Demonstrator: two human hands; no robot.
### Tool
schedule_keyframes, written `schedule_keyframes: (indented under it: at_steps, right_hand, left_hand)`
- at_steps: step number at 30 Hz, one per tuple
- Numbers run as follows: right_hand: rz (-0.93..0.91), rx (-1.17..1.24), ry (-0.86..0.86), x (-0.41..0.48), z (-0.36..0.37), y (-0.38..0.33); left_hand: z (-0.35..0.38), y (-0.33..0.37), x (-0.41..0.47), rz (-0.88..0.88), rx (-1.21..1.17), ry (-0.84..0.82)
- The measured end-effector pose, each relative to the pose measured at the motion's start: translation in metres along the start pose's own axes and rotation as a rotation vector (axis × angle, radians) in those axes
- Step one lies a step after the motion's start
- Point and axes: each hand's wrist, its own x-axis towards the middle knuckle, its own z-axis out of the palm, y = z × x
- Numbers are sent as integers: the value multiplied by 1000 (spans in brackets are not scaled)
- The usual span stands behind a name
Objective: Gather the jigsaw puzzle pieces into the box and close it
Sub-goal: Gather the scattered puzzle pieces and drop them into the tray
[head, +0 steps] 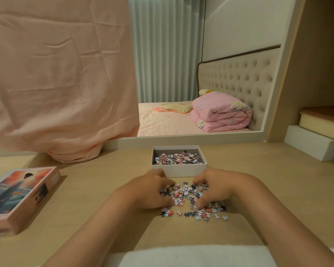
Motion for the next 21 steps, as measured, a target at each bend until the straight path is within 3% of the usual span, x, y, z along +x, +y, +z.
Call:
schedule_keyframes:
  at_steps: [6, 11, 15, 21]
  right_hand:
    - [-106, 127, 152, 9, 12, -12]
    - [-120, 144, 271, 9, 10, -10]
    - [-66, 2, 148, 12, 20, -17]
    - [-125, 28, 215, 20, 29, -30]
  left_hand:
    - [8, 5, 6, 69, -98, 113]
    - [-2, -5, 0, -15, -113, 106]
    - [-3, -9, -5, -95, -11, -32]
    - [1, 2, -1, -5, -97, 82]
